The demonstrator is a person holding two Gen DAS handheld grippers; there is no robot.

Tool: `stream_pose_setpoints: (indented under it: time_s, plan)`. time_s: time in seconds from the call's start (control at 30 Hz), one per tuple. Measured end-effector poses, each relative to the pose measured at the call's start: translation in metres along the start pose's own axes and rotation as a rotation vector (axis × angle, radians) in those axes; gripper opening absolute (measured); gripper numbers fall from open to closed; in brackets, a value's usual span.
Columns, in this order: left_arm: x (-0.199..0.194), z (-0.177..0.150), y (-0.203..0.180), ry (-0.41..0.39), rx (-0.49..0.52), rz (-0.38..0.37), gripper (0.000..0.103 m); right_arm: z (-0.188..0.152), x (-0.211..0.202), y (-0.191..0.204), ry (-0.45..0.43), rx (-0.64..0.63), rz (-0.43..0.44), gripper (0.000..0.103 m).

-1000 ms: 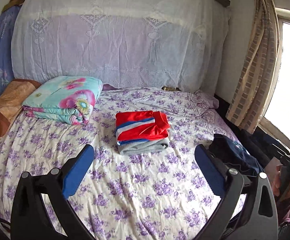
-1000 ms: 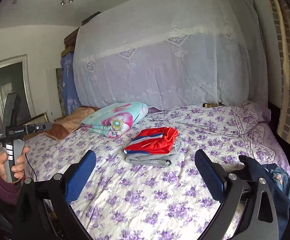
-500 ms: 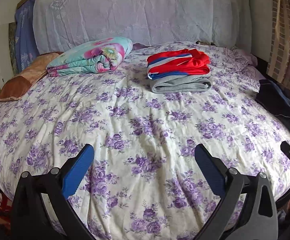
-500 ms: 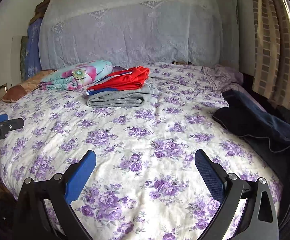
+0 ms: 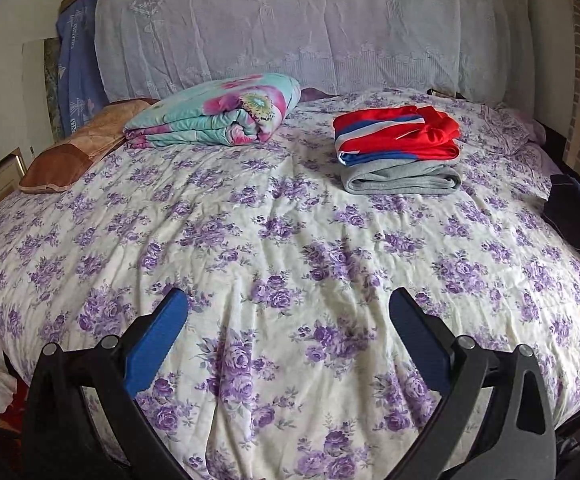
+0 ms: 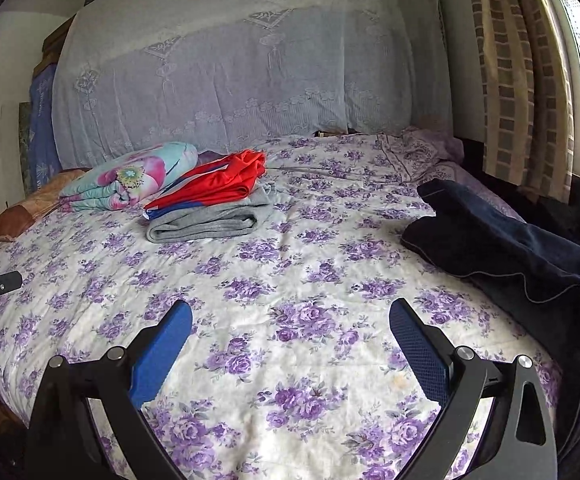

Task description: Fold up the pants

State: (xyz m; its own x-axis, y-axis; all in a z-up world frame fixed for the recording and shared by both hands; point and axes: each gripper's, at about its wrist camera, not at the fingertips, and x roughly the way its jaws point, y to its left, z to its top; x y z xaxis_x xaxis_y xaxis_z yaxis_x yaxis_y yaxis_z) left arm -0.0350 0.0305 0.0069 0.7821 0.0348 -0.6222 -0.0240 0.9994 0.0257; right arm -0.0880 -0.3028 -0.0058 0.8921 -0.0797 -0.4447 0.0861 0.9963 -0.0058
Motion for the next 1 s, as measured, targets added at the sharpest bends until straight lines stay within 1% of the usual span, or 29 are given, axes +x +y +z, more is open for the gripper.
stream_pose_setpoints:
  time_s: [0.07,0.17,0.33,0.43,0.6,0.87,1.0]
  plan:
    - [0.003,0.000,-0.004,0.012,0.017,0.011,0.098,-0.001,0.001,0.001,0.001,-0.007,-0.001,0.099]
    - [0.003,-0.001,-0.010,0.009,0.045,0.040,0.098,-0.001,0.001,0.001,0.004,-0.008,0.000,0.099]
    - [0.002,-0.001,-0.014,0.013,0.056,0.034,0.098,-0.002,0.001,-0.002,0.008,0.008,0.002,0.099]
    - [0.001,0.000,-0.014,0.012,0.055,0.029,0.098,-0.003,0.002,-0.001,0.012,0.007,0.002,0.099]
    - [0.001,0.002,-0.009,-0.011,0.032,0.026,0.098,-0.003,0.002,-0.002,0.012,0.006,-0.002,0.099]
    - [0.008,0.002,0.002,0.017,0.007,0.026,0.098,-0.001,0.009,-0.003,0.026,0.008,-0.023,0.099]
    - [0.012,0.001,0.005,0.028,0.007,0.015,0.098,0.001,0.011,-0.002,0.022,-0.006,-0.040,0.099]
